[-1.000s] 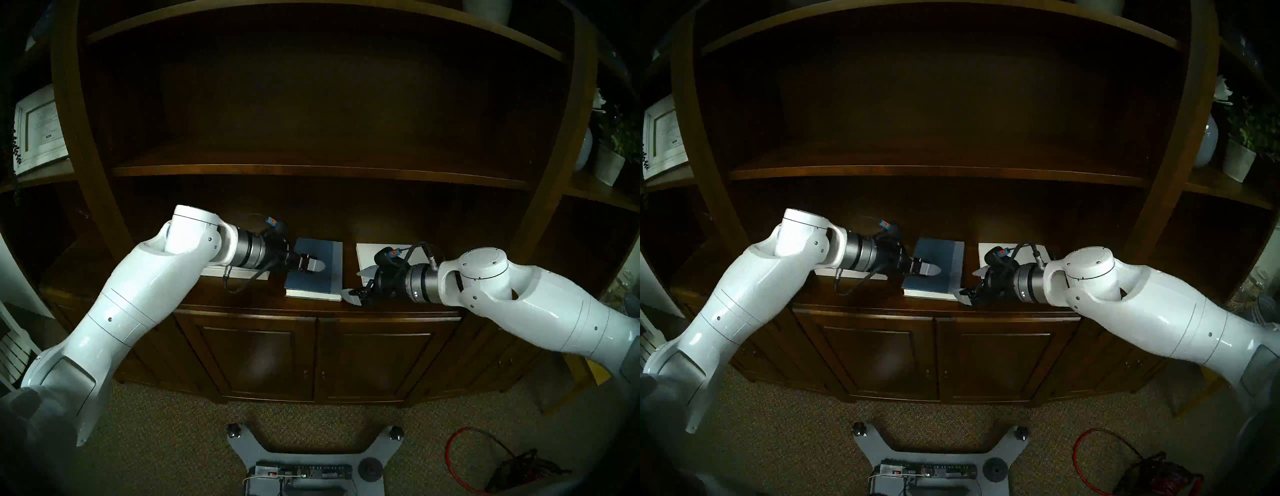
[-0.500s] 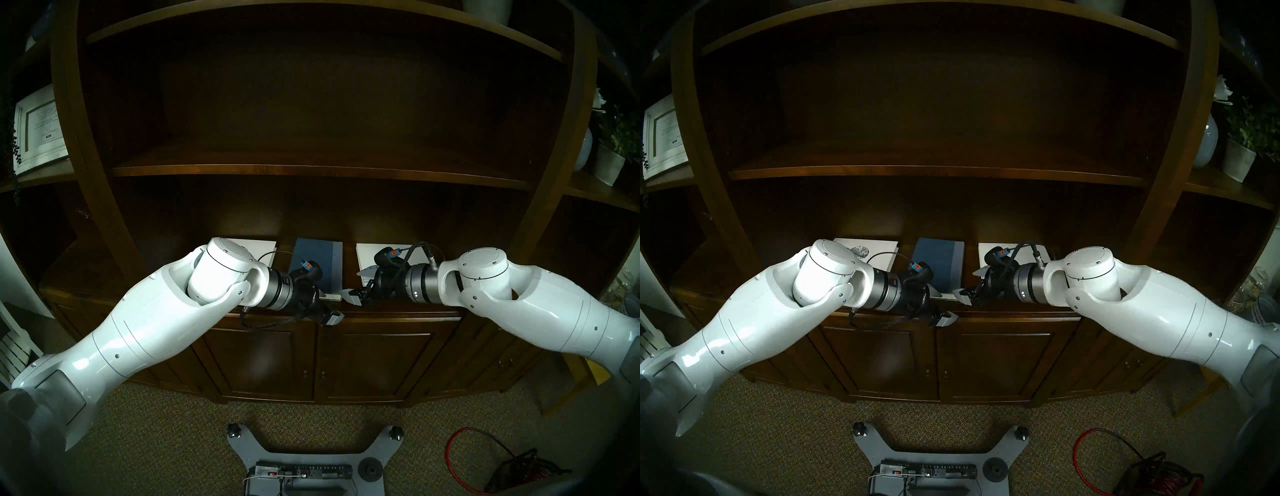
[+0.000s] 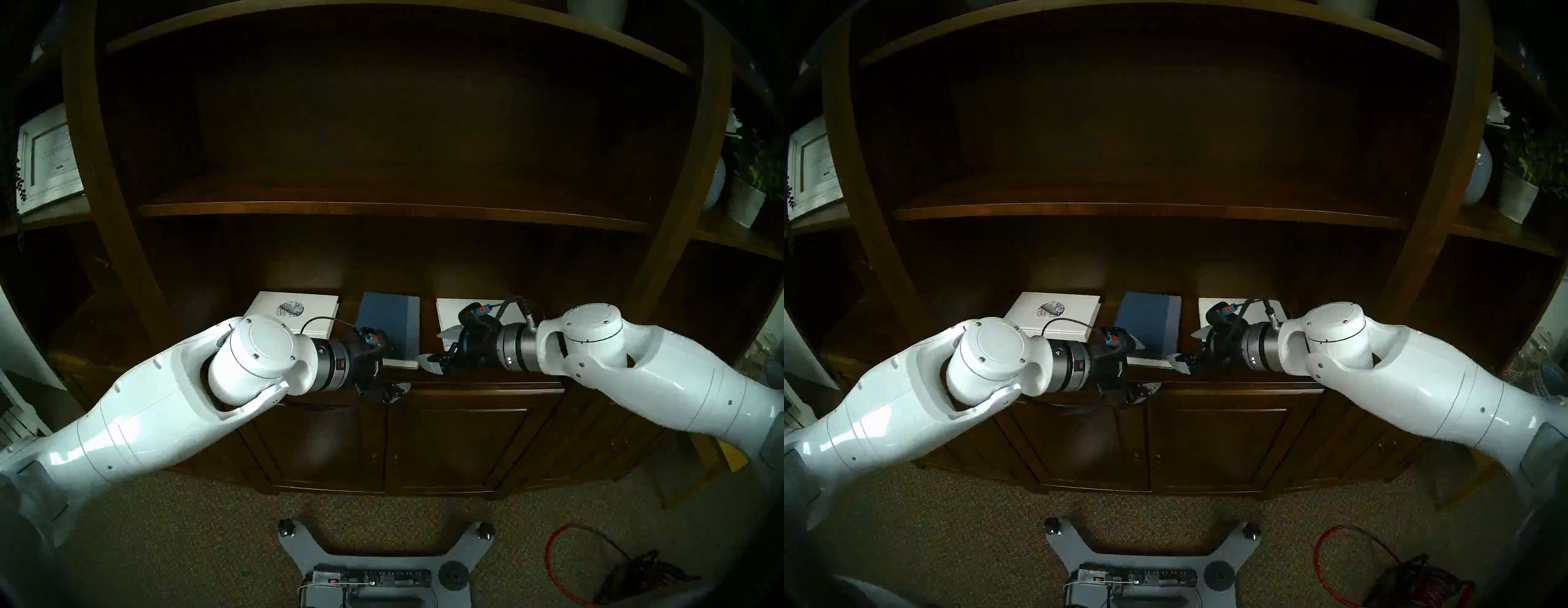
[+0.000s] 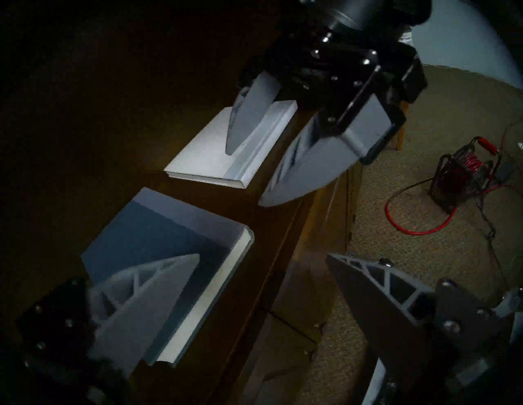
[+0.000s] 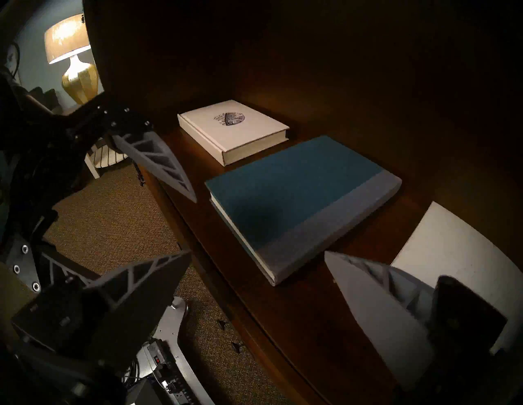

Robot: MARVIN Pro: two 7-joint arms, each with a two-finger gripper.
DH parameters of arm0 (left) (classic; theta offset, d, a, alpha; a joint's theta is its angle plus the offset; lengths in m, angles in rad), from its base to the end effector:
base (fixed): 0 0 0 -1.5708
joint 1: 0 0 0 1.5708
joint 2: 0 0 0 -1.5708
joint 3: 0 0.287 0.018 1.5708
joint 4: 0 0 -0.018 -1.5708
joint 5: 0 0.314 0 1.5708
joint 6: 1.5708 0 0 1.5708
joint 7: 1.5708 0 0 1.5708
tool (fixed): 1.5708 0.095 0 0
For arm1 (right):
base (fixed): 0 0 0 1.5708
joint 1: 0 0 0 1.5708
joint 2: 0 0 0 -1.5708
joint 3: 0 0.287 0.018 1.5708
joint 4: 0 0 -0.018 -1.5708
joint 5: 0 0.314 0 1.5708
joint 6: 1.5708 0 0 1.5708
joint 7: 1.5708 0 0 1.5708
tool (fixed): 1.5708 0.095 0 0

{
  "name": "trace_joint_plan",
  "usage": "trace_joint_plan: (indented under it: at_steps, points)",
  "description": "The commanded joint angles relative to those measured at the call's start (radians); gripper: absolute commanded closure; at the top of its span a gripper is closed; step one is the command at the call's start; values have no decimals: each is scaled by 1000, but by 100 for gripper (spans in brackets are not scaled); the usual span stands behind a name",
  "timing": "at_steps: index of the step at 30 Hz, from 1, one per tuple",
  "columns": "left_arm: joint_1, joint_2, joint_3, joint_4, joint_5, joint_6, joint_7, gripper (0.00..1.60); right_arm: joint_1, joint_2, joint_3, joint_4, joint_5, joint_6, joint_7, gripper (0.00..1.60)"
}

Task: Close the books and align them horizontally on the shelf

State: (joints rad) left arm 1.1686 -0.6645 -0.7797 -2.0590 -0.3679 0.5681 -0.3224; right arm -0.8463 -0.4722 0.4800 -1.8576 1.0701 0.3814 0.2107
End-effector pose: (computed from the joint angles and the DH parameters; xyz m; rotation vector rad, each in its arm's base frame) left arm 0.3515 -0.0711 -0.2140 2.0655 -1.5922 1.3608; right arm 0.3953 0.0030 -0.2166 -2.1872 -1.0242 -1.1784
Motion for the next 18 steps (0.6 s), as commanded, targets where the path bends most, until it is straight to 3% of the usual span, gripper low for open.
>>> trace_joint_plan:
  at_steps: [1, 3, 10, 15, 16, 18]
  points:
    - [67, 84, -38, -71, 27, -125, 61, 0, 34, 64, 43, -55, 19, -2, 24, 0]
    - [72, 86, -39, -70, 24, -131, 64, 0, 35, 112, 57, -96, 32, -1, 37, 0]
    - [92, 98, -47, -71, 22, -162, 77, 0, 0, 177, 115, -172, 51, 39, 66, 0]
    - [109, 95, -52, -70, 14, -188, 85, 0, -33, 222, 123, -213, 70, 74, 62, 0]
    - [117, 91, -55, -70, 3, -199, 87, 0, -43, 259, 116, -237, 85, 74, 53, 0]
    - [120, 90, -55, -72, 4, -202, 89, 0, -51, 255, 120, -238, 82, 86, 49, 0]
